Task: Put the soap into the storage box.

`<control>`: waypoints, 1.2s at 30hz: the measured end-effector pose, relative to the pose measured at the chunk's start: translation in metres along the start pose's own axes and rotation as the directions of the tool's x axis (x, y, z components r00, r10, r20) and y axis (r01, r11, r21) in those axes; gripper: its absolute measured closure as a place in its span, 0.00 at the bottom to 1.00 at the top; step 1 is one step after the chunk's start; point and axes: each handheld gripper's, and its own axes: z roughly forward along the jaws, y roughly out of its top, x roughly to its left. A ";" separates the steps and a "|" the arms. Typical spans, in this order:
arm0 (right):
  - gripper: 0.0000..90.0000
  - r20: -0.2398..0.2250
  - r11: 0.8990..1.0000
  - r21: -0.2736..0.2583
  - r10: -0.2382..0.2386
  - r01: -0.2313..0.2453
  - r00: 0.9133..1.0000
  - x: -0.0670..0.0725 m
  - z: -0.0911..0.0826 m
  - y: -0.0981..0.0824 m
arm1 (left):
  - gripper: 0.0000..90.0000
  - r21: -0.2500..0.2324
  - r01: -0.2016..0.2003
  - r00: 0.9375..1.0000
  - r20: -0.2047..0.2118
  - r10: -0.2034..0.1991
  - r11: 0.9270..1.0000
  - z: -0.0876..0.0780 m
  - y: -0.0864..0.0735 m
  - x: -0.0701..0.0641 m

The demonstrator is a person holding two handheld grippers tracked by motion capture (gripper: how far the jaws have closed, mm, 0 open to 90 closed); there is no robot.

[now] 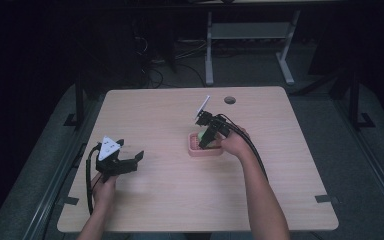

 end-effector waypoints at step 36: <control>0.28 -0.005 1.000 0.015 0.015 -0.015 1.000 -0.002 0.004 0.001 | 0.16 -0.001 0.000 1.000 -0.001 0.000 1.000 0.000 0.000 0.000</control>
